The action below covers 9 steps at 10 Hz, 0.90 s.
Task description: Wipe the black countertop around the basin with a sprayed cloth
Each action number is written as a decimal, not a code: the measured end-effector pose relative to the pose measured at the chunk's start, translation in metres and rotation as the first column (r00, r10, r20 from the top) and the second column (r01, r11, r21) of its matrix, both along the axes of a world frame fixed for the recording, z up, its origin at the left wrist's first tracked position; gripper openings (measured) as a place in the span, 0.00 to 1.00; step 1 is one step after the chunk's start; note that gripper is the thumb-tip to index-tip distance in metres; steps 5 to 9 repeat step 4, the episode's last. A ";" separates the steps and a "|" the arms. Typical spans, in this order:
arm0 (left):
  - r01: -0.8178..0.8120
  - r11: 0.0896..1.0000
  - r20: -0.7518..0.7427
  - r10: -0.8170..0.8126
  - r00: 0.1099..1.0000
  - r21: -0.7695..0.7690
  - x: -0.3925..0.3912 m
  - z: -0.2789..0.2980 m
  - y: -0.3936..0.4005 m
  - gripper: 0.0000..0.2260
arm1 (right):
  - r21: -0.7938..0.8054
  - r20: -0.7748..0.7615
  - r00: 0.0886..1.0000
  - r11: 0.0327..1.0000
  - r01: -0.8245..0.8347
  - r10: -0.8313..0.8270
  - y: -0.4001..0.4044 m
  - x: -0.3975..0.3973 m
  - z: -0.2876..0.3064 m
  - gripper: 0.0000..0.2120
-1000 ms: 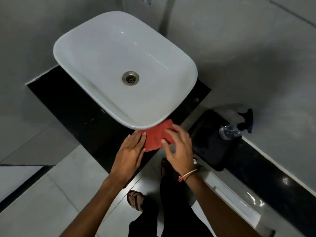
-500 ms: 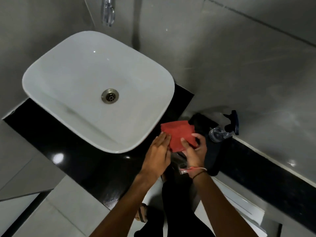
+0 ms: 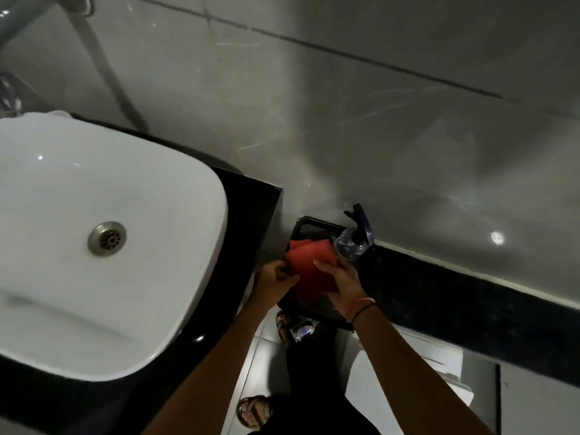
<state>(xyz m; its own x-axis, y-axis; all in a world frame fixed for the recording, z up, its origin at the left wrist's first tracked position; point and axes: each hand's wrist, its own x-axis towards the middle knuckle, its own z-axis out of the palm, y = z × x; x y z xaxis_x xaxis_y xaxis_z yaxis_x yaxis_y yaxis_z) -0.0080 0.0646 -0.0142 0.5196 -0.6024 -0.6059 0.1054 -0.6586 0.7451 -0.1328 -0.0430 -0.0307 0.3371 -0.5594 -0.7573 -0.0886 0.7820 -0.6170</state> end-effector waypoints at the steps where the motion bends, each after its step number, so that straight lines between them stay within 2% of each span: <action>1: -0.052 0.997 0.041 0.049 0.998 0.059 0.002 -0.011 -0.014 0.15 | 0.014 -0.050 0.998 0.999 0.030 -0.029 0.006 0.008 -0.011 0.15; 2: -0.025 0.999 0.141 0.018 0.990 0.048 0.001 -0.009 -0.027 0.11 | -0.078 -0.194 0.981 0.996 -0.045 0.029 0.011 0.014 -0.012 0.16; 3: 0.043 0.999 0.245 -0.046 0.968 0.017 0.001 -0.005 -0.029 0.12 | -0.202 -0.492 0.856 0.936 -0.289 0.158 0.013 0.016 -0.008 0.14; 4: 0.168 0.981 0.334 -0.192 0.923 0.100 -0.009 0.011 -0.026 0.19 | -0.285 -0.655 0.733 0.839 -0.464 0.183 0.028 0.010 -0.003 0.16; 9: 0.168 0.981 0.334 -0.192 0.923 0.100 -0.009 0.011 -0.026 0.19 | -0.285 -0.655 0.733 0.839 -0.464 0.183 0.028 0.010 -0.003 0.16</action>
